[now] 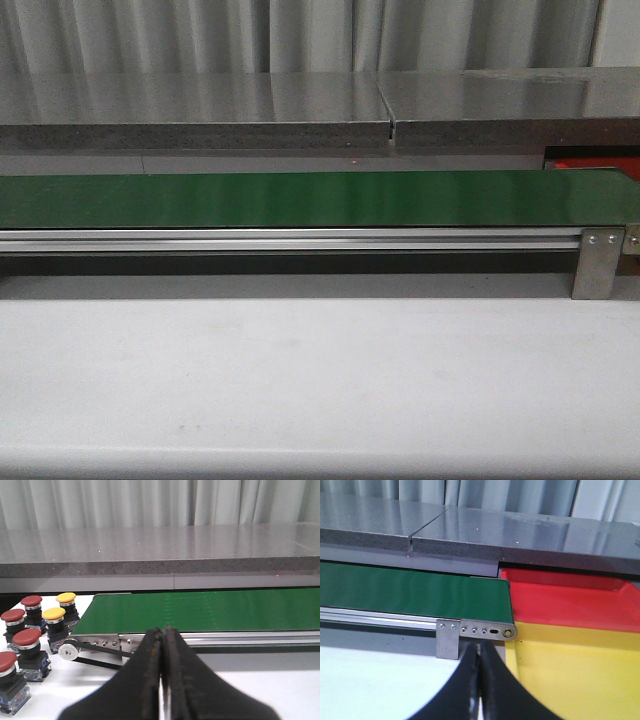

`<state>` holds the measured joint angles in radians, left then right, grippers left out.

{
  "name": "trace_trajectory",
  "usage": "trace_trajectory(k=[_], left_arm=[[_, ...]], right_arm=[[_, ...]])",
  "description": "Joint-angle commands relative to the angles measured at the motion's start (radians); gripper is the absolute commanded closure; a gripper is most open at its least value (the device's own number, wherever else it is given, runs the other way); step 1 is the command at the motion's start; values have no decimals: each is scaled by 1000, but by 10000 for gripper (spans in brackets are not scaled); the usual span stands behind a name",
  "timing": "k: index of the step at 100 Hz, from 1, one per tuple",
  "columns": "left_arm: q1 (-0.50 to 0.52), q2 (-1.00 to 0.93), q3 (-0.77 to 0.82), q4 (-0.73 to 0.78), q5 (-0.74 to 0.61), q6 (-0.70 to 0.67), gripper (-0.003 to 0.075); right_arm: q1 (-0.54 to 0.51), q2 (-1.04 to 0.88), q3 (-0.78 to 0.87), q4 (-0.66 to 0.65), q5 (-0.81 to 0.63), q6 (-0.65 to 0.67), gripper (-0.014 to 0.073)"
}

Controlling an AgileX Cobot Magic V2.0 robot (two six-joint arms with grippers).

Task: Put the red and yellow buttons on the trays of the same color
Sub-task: 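Move the left gripper over the cluster of red and yellow buttons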

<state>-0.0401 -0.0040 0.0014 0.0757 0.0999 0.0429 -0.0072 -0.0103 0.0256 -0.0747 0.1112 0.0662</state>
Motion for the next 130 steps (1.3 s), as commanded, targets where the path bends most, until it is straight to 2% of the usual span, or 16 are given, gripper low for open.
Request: trace_trajectory(k=[1, 34, 51, 74, 105, 117, 130], left_arm=[[-10, -38, 10, -8, -82, -12, 739], [-10, -38, 10, -8, -115, -12, 739], [-10, -32, -61, 2, -100, -12, 739], [-10, 114, -288, 24, 76, -12, 739], [-10, 492, -729, 110, 574, -12, 739], [-10, 599, -832, 124, 649, -12, 739], [-10, 672, -857, 123, 667, -12, 739]], right_arm=[[-1, -16, -18, -15, -79, -4, 711], [-1, -16, -18, -15, -79, -4, 711], [-1, -16, -18, -15, -79, -4, 711], [-1, -16, -18, -15, -79, -4, 711], [-1, -16, -18, -15, -79, -4, 711], [-1, -16, -18, -15, -79, -4, 711], [-1, -16, -18, -15, -79, -4, 711]])
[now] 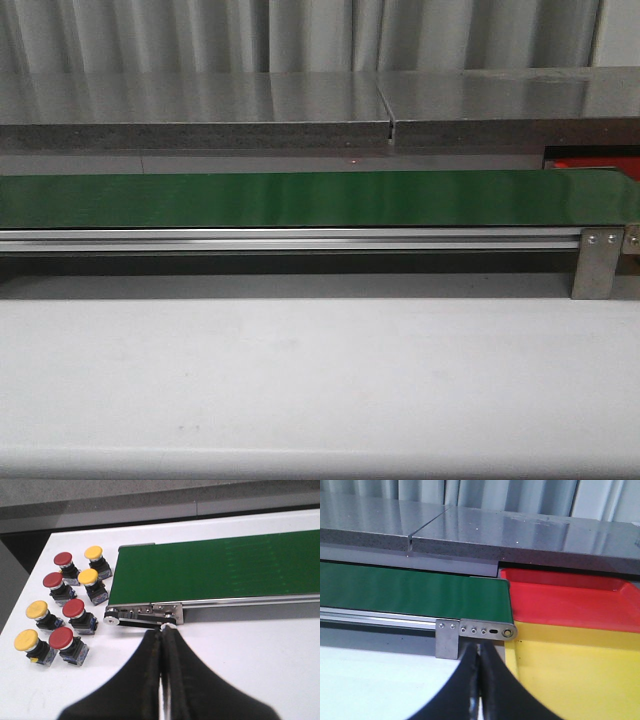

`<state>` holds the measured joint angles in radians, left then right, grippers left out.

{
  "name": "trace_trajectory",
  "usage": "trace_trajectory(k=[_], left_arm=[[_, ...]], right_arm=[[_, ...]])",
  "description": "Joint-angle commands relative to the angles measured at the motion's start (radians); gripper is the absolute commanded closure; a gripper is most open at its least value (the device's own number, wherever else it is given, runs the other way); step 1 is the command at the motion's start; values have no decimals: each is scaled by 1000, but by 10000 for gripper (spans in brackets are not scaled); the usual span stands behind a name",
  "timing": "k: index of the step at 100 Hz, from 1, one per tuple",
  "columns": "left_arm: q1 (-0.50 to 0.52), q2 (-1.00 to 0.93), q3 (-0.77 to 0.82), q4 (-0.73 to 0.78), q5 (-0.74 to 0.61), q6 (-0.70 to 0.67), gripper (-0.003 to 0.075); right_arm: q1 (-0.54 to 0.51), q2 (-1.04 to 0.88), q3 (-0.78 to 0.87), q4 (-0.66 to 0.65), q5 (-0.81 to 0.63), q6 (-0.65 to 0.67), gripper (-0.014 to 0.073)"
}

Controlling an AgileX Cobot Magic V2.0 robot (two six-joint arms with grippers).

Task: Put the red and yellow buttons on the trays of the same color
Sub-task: 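Move the left gripper over the cluster of red and yellow buttons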

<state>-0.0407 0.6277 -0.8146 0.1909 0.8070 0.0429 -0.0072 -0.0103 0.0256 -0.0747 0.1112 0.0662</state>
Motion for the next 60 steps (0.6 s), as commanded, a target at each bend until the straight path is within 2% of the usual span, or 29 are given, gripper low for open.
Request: trace_trajectory(k=[1, 24, 33, 38, 45, 60], left_arm=[[-10, 44, -41, 5, -40, -12, 739], [-10, 120, -41, -11, -27, -12, 738], [-10, 136, -41, -29, -27, -12, 696], [-10, 136, -41, -34, -29, -12, 637], [-10, 139, -39, -42, -29, -12, 515], [-10, 139, -37, -52, -24, -12, 197]], right_arm=[[-1, -16, -18, -15, -79, -4, 711], [-1, -16, -18, -15, -79, -4, 711], [-1, -16, -18, -15, -79, -4, 711], [-1, -16, -18, -15, -79, -4, 711], [-1, -16, -18, -15, -79, -4, 711], [-1, -16, -18, -15, -79, -4, 711]])
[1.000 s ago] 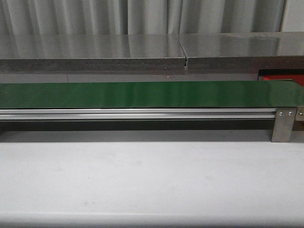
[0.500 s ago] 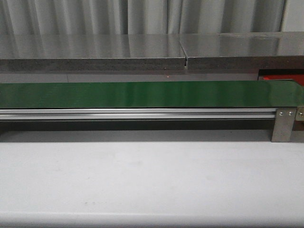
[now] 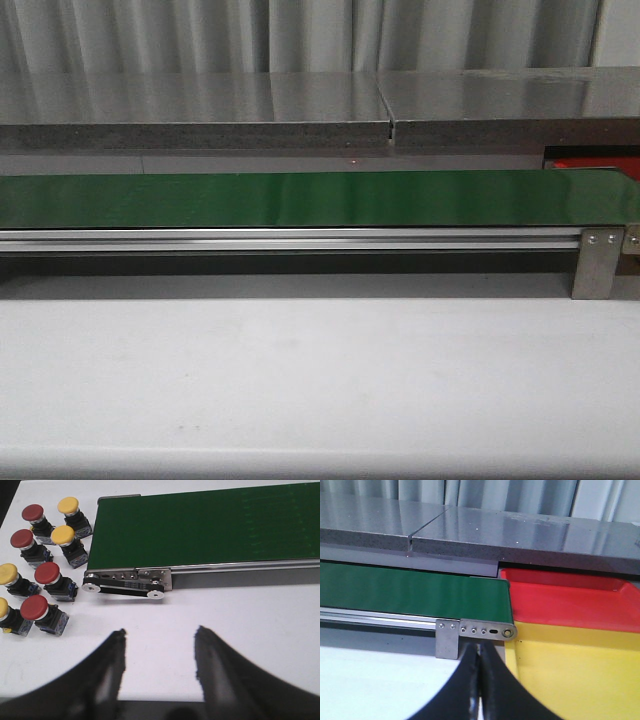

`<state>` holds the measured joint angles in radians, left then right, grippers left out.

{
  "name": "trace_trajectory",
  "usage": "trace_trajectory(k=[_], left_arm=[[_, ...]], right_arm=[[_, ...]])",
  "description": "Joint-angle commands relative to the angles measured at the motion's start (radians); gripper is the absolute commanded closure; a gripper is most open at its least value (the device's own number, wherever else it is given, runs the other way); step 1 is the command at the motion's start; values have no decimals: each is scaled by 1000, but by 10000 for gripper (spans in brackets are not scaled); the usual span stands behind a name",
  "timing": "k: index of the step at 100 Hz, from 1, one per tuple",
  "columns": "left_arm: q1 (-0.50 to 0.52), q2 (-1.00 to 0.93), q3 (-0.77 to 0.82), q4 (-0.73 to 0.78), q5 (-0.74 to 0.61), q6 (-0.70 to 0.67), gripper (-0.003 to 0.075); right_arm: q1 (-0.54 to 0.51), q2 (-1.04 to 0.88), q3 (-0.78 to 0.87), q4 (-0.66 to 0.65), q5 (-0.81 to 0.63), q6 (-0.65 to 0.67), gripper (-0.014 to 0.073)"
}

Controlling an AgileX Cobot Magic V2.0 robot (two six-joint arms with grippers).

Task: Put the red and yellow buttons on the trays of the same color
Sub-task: 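Move the left gripper over the cluster of red and yellow buttons, then lower the left gripper and grasp a red button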

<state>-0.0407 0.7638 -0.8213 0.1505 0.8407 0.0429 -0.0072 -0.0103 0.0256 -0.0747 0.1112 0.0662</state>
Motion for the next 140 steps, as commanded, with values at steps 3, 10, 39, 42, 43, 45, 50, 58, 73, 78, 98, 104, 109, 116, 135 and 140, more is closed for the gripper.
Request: trace_trajectory(k=[3, 10, 39, 42, 43, 45, 50, 58, 73, 78, 98, 104, 109, 116, 135, 140], left_arm=[[-10, 3, -28, -16, -61, -12, 152], [-10, 3, -24, -20, -63, -36, 77], [27, 26, -30, 84, -58, -230, 57], [44, 39, -35, 106, -58, -258, 57], [53, 42, -37, 110, -58, -268, 57], [70, 53, -39, 117, -60, -278, 57], [113, 87, -52, 113, -62, -281, 57], [196, 153, -75, 73, -71, -281, 57], [366, 295, -108, 4, -121, -281, 57], [409, 335, -114, -22, -152, -281, 57], [501, 493, -139, -60, -223, -281, 57], [511, 536, -151, -59, -232, -281, 57], [515, 575, -164, -58, -234, -281, 57], [515, 630, -188, -54, -236, -281, 57], [515, 762, -264, -37, -244, -279, 57], [515, 796, -284, -37, -240, -279, 57]], right_arm=[[-1, -16, -18, -15, -79, -4, 711], [-1, -16, -18, -15, -79, -4, 711], [-1, -16, -18, -15, -79, -4, 711], [-1, -16, -18, -15, -79, -4, 711], [-1, -16, -18, -15, -79, -4, 711], [-1, -16, -18, -15, -79, -4, 711], [-1, -16, -18, -15, -79, -4, 711], [-1, -16, -18, -15, -79, -4, 711], [-1, -16, -18, -15, -79, -4, 711], [-1, -16, -18, -15, -79, -4, 711], [-1, -16, -18, -15, -79, -4, 711], [-1, -16, -18, -15, -79, -4, 711], [-1, -16, -18, -15, -79, -4, 711], [-1, -16, -18, -15, -79, -4, 711], [-1, -16, -18, -15, -79, -4, 711], [-1, -16, -18, -15, -79, -4, 711]])
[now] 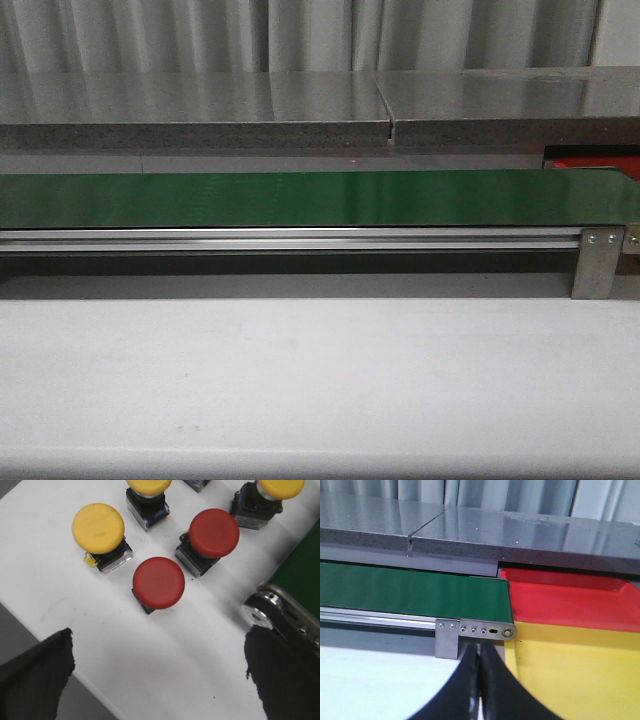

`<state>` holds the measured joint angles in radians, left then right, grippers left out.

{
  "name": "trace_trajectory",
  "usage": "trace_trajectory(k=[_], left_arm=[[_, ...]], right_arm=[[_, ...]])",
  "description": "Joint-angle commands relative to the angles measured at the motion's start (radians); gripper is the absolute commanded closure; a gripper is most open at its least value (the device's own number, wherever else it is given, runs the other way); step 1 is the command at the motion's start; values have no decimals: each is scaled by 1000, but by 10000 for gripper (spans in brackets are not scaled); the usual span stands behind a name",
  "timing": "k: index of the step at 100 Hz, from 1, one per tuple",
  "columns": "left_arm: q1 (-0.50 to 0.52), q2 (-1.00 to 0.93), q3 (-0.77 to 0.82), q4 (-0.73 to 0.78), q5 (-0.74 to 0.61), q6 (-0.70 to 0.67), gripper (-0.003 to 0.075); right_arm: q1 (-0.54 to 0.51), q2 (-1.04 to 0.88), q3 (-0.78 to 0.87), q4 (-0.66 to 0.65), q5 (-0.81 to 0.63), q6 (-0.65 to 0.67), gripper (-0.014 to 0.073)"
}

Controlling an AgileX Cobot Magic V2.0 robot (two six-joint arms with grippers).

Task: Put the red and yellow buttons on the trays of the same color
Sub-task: 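Lower the left gripper and grasp a red button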

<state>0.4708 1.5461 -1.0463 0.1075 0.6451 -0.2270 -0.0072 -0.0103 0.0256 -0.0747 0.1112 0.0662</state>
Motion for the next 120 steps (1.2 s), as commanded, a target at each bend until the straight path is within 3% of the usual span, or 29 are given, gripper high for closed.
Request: trace_trajectory(k=[1, 55, 105, 120], left_arm=[[3, 18, -62, 6, -42, -9, 57], [18, 186, -169, 9, -44, -9, 57], [47, 249, -173, 6, -60, 2, 57], [47, 249, -173, 6, -66, 2, 96]], right_arm=[[-1, -16, -18, -15, -79, -4, 711], [-1, -16, -18, -15, -79, -4, 711], [-1, -16, -18, -15, -78, -4, 711], [-1, -16, -18, -15, -78, -4, 711]])
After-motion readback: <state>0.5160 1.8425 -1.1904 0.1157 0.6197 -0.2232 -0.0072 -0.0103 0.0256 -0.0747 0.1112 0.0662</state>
